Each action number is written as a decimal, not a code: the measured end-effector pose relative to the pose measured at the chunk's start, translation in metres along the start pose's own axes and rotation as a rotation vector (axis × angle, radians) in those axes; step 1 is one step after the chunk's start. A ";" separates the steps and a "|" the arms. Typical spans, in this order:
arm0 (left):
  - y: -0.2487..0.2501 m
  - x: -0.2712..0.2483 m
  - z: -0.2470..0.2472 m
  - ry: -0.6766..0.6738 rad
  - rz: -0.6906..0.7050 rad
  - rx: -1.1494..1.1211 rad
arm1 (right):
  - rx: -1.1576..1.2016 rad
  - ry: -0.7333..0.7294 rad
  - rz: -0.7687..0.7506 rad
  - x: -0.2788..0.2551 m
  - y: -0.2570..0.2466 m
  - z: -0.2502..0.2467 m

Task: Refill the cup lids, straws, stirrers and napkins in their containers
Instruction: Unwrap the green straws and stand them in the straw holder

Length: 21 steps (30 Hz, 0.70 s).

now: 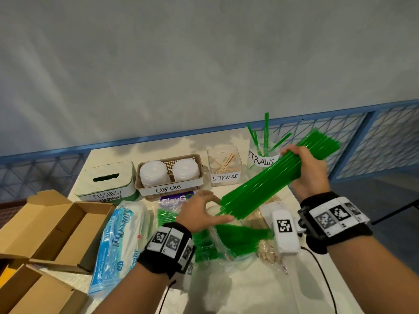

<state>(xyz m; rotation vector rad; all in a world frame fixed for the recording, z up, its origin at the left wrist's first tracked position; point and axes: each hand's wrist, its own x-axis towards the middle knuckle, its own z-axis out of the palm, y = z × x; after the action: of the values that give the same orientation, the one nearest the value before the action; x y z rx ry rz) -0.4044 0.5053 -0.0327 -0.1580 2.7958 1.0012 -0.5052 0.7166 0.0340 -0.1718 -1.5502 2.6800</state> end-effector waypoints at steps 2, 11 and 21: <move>0.015 0.002 -0.018 0.002 0.060 -0.073 | -0.004 0.017 -0.008 0.008 -0.012 -0.002; 0.094 0.045 -0.038 -0.157 0.207 0.054 | 0.002 -0.038 0.002 0.019 -0.009 0.013; 0.101 0.056 -0.012 -0.208 0.096 -0.144 | 0.023 -0.176 0.032 0.015 -0.006 0.006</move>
<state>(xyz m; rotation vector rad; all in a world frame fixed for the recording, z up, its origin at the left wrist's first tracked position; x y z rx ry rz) -0.4767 0.5730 0.0286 0.0601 2.5657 1.1687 -0.5205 0.7158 0.0414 0.0424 -1.5731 2.8041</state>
